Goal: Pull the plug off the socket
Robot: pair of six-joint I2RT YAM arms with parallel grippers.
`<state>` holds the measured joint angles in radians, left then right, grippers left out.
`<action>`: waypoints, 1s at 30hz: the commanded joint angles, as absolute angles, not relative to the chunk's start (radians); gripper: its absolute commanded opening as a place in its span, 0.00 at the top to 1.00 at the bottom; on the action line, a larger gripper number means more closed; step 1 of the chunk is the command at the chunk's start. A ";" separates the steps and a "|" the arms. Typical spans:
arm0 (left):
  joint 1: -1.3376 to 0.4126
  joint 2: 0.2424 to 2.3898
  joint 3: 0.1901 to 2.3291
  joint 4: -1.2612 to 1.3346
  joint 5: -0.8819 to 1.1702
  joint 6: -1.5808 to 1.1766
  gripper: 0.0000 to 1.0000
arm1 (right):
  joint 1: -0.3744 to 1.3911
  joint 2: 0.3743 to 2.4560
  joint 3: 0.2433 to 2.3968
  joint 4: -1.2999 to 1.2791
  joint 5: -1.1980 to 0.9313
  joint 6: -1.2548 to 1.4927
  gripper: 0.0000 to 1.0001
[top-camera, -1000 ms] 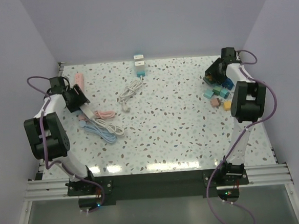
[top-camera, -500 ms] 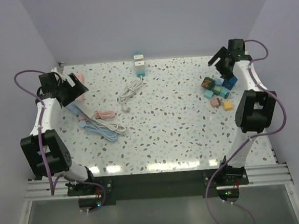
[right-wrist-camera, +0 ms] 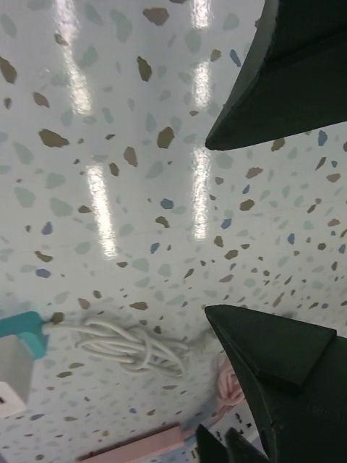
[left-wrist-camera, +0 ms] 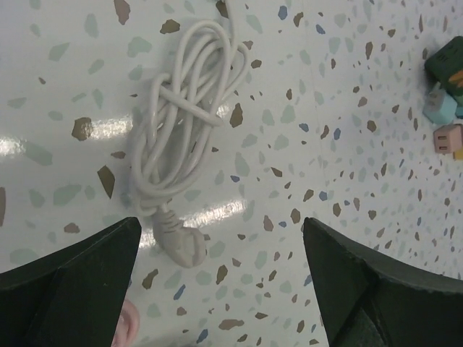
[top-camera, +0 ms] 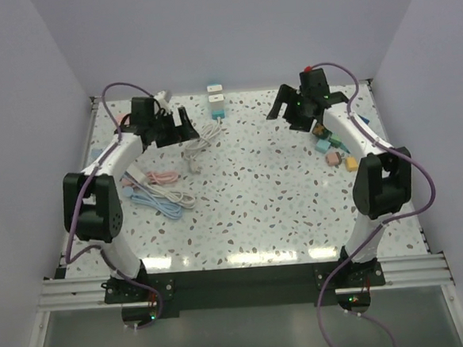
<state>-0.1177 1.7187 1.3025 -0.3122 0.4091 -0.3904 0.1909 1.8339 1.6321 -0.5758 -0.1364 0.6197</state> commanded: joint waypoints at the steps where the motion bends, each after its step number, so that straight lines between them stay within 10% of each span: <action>1: -0.153 1.836 1.416 -0.333 0.312 -0.316 0.00 | 0.198 1.746 1.559 -0.554 -0.212 0.572 0.09; 12: -0.245 2.078 1.594 -0.368 0.129 -0.219 0.07 | 0.221 1.568 1.307 -0.517 -0.265 0.523 0.09; 22: -0.305 2.023 1.407 -0.310 0.181 -0.281 0.97 | 0.219 1.591 1.336 -0.523 -0.278 0.520 0.10; 30: -0.452 1.807 1.092 -0.151 0.298 -0.540 1.00 | 0.221 1.624 1.367 -0.528 -0.279 0.505 0.11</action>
<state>-0.3611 1.8931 1.1950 -0.1703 0.1867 -0.3923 0.2157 1.6112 1.3190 -0.5457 -0.2562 0.5301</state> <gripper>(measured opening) 0.177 0.894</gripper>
